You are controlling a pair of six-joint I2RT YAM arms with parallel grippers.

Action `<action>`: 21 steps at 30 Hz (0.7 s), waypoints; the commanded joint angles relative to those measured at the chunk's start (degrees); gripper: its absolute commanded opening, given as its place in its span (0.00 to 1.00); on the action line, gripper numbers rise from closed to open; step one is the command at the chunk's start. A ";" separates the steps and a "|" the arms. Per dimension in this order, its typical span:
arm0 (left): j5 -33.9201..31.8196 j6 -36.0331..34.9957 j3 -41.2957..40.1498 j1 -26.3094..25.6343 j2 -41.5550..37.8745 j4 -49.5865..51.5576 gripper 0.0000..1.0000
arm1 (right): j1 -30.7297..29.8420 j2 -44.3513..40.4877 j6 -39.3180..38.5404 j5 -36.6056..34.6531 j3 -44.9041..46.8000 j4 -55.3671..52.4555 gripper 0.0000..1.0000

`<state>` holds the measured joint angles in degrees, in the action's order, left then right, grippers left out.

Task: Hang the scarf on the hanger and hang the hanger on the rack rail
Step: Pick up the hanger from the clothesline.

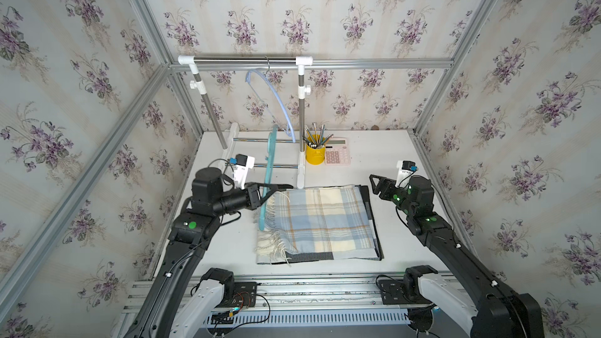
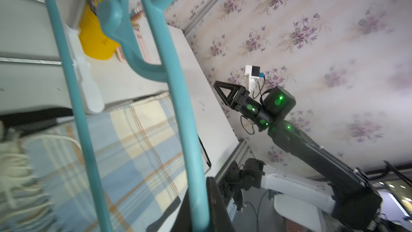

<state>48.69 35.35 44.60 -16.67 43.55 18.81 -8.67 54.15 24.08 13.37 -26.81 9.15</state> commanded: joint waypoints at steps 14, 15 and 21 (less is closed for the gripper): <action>-25.22 16.04 -23.11 -38.61 22.29 -59.35 0.00 | -0.72 6.05 3.21 7.13 5.47 -9.79 0.53; -26.57 16.35 -23.48 -38.98 24.51 -61.42 0.00 | -1.23 6.58 3.13 7.46 5.68 -9.62 0.51; -31.23 18.78 -25.91 -39.25 33.79 -71.97 0.00 | -4.94 11.83 2.65 5.58 4.34 -9.41 0.50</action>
<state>21.21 52.62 19.40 -55.88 75.35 -42.06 -12.60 64.36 27.09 20.27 -21.82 -0.21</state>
